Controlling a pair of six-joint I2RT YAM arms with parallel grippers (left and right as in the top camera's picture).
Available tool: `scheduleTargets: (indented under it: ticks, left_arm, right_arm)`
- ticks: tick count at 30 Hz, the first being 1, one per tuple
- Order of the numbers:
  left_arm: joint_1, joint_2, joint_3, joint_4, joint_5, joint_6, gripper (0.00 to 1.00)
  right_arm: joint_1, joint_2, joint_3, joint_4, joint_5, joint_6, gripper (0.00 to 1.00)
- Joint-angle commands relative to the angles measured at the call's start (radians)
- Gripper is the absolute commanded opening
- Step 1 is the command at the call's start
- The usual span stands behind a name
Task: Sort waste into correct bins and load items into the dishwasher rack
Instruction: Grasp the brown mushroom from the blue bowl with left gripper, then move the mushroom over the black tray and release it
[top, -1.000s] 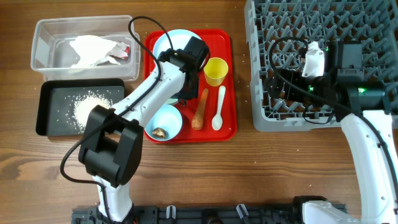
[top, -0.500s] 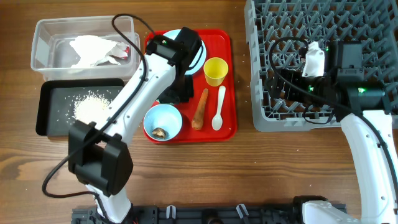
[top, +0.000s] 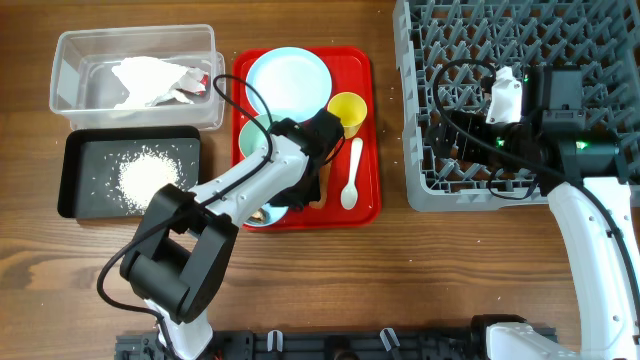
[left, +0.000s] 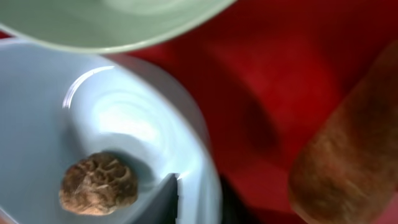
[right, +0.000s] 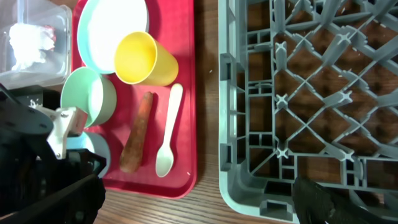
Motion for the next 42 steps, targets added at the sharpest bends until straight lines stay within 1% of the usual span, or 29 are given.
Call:
scheduleTargets:
  ticks: [1, 2, 5, 8, 10, 13, 16, 19, 23, 24, 25, 28, 31, 33, 34, 35, 37, 39, 41, 42]
  left_arm:
    - [0.004, -0.005, -0.019, 0.01, -0.023, -0.009, 0.07]
    - [0.004, -0.005, -0.019, 0.01, -0.023, -0.009, 0.05]
    - [0.004, -0.009, -0.016, -0.023, 0.026, -0.008, 0.04]
    - [0.005, -0.049, 0.04, -0.132, 0.037, -0.004, 0.04]
    - [0.005, -0.108, 0.108, -0.17, 0.037, -0.004, 0.04]
    - [0.006, -0.193, 0.163, -0.171, 0.037, 0.014, 0.04]
    - [0.063, -0.296, 0.173, -0.176, 0.037, 0.015, 0.04]
    - [0.251, -0.373, 0.173, -0.193, 0.037, 0.079, 0.04]
    - [0.513, -0.378, 0.173, -0.191, 0.042, 0.204, 0.04]
    - [0.609, -0.377, 0.173, -0.179, 0.053, 0.232, 0.04]
    - [0.68, -0.377, 0.172, -0.157, 0.094, 0.261, 0.04]
    - [0.879, -0.376, 0.158, -0.066, 0.291, 0.398, 0.04]
    - [1.016, -0.355, 0.145, -0.016, 0.387, 0.504, 0.04]
    - [1.121, -0.31, 0.146, 0.01, 0.521, 0.567, 0.04]
    - [1.17, -0.278, 0.146, 0.029, 0.616, 0.61, 0.04]
    - [1.21, -0.241, 0.145, 0.043, 0.722, 0.67, 0.04]
    - [1.266, -0.17, 0.146, 0.044, 0.857, 0.753, 0.04]
    - [1.339, -0.061, 0.146, 0.031, 1.011, 0.828, 0.04]
    - [1.383, 0.005, 0.145, 0.024, 1.122, 0.838, 0.04]
    - [1.409, 0.036, 0.146, 0.015, 1.226, 0.87, 0.04]
  right_arm:
    - [-0.002, 0.007, 0.015, 0.002, 0.017, -0.005, 1.0]
    - [-0.002, 0.007, 0.015, 0.003, 0.017, -0.005, 1.0]
    - [-0.002, 0.007, 0.015, 0.002, 0.017, -0.005, 1.0]
    - [-0.002, 0.007, 0.015, 0.01, 0.017, -0.005, 1.0]
    - [-0.002, 0.007, 0.015, 0.021, 0.017, -0.005, 1.0]
    - [-0.002, 0.007, 0.015, 0.022, 0.017, -0.005, 1.0]
    - [-0.002, 0.007, 0.015, 0.027, 0.017, -0.006, 1.0]
    - [-0.002, 0.007, 0.015, 0.029, 0.017, -0.005, 1.0]
    - [-0.002, 0.007, 0.015, 0.029, 0.017, -0.005, 1.0]
    - [-0.002, 0.007, 0.015, 0.029, 0.017, -0.006, 1.0]
    - [-0.002, 0.007, 0.015, 0.032, 0.017, -0.006, 1.0]
    - [-0.002, 0.007, 0.015, 0.034, 0.017, -0.005, 1.0]
    - [-0.002, 0.007, 0.015, 0.034, 0.018, -0.006, 1.0]
    - [-0.002, 0.007, 0.015, 0.035, 0.018, -0.006, 0.99]
    - [-0.002, 0.007, 0.015, 0.04, 0.017, -0.006, 1.0]
    - [-0.002, 0.007, 0.015, 0.043, 0.017, -0.006, 1.0]
    - [-0.002, 0.007, 0.015, 0.042, 0.017, -0.006, 1.0]
    - [-0.002, 0.007, 0.015, 0.04, 0.017, -0.005, 1.0]
    - [-0.002, 0.007, 0.015, 0.04, 0.017, -0.005, 1.0]
    - [-0.002, 0.007, 0.015, 0.04, 0.017, -0.006, 1.0]
